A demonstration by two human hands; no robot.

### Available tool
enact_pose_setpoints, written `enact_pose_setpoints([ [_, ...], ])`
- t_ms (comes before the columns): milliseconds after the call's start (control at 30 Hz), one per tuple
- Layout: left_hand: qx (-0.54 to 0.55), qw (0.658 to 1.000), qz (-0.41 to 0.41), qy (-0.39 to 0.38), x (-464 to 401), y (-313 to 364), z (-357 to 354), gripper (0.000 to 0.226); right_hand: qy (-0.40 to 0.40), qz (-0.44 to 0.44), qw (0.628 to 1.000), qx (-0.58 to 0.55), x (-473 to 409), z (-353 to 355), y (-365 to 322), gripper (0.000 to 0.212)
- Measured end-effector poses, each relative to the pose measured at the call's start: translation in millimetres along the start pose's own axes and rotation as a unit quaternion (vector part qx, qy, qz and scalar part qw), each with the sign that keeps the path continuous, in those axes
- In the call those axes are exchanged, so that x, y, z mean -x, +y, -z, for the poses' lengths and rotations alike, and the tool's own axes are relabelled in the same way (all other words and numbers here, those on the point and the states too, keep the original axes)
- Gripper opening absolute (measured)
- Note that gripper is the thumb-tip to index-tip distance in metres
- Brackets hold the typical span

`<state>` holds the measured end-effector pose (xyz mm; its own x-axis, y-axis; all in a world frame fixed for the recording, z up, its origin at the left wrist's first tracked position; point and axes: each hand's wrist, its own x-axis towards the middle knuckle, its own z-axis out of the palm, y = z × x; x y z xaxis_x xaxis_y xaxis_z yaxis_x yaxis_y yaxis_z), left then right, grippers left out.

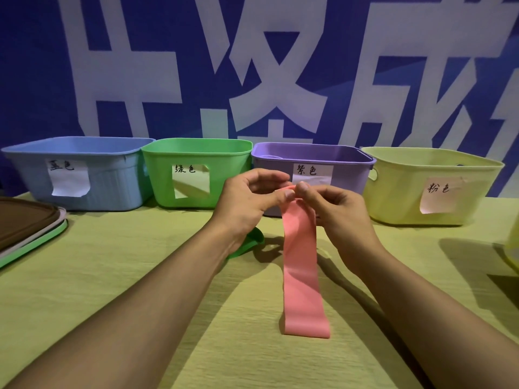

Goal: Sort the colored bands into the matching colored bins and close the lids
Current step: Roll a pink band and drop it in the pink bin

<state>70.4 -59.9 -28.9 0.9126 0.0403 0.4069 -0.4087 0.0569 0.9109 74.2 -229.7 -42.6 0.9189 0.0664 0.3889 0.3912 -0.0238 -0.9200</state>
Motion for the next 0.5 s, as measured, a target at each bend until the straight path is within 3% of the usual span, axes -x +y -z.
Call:
enact_pose_setpoints([
  [367, 0.058, 0.996, 0.052, -0.042, 0.8, 2.1, 0.2, 0.040, 0.006, 0.019, 1.000, 0.007, -2.7, 2.0, 3.1, 0.016],
  [500, 0.073, 0.992, 0.097, -0.043, 1.7, 2.8, -2.8, 0.026, 0.008, 0.033, 0.999, 0.012, -4.2, 3.5, 3.1, 0.017],
])
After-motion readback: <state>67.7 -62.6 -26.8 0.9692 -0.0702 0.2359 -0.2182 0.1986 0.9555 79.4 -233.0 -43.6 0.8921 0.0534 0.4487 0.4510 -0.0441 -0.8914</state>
